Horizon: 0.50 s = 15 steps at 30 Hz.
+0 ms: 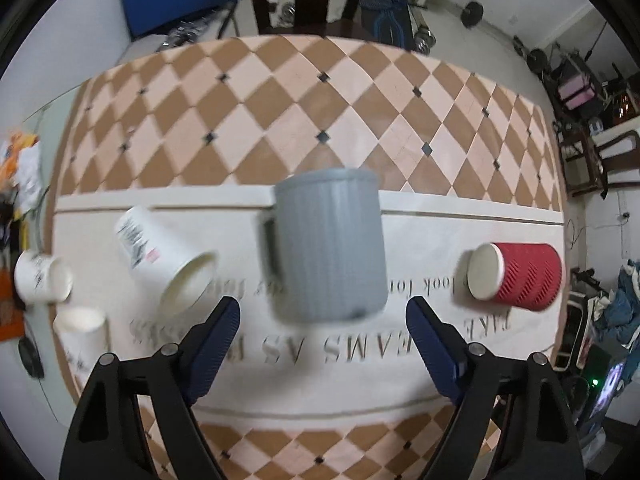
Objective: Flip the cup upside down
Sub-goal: 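Move the left gripper toward the grey ribbed mug lying on its side, then close the left gripper around the grey mug body and lift it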
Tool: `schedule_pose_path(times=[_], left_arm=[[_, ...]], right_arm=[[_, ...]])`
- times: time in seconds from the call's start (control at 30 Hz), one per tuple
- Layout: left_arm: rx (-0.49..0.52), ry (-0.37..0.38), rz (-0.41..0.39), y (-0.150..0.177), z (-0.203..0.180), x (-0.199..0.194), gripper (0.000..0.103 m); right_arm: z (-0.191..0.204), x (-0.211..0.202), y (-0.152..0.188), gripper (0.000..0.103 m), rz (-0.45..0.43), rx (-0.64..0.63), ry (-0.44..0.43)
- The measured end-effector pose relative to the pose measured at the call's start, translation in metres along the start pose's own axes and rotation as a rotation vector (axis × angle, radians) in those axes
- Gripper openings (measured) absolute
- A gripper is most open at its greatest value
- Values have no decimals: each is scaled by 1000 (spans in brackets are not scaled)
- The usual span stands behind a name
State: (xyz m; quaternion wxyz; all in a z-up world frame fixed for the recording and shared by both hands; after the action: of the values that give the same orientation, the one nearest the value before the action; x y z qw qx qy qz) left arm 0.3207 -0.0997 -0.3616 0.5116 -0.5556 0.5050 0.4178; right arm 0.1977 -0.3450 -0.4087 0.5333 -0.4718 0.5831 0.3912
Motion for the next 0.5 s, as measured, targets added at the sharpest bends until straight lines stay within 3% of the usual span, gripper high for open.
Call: schedule_pose_path(times=[0.2, 0.23, 0.33, 0.5], left_arm=[[28, -38, 71, -7, -3, 49, 84], [37, -36, 68, -6, -3, 52, 80], [75, -52, 24, -8, -4, 49, 79], [99, -64, 17, -1, 1, 41, 79]], right_arm=[[0, 26, -16, 73, 46, -9, 6], [0, 29, -18, 73, 48, -12, 5], [3, 34, -26, 73, 54, -22, -3], [6, 38, -32, 73, 55, -31, -11]])
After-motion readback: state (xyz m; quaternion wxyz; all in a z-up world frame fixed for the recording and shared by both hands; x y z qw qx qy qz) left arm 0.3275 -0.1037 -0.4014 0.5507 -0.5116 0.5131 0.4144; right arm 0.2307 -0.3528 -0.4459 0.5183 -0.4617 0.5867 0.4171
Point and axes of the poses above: each gripper's, at about its wrist camera, not at the fingertips, and x roughly the way its jaws point, z to its left, y to its underside, the point moved 7 cm from there along x, roughly the way its jaws point, and after that the axes turned 5 degrees about -z, right-handed, at the moved point
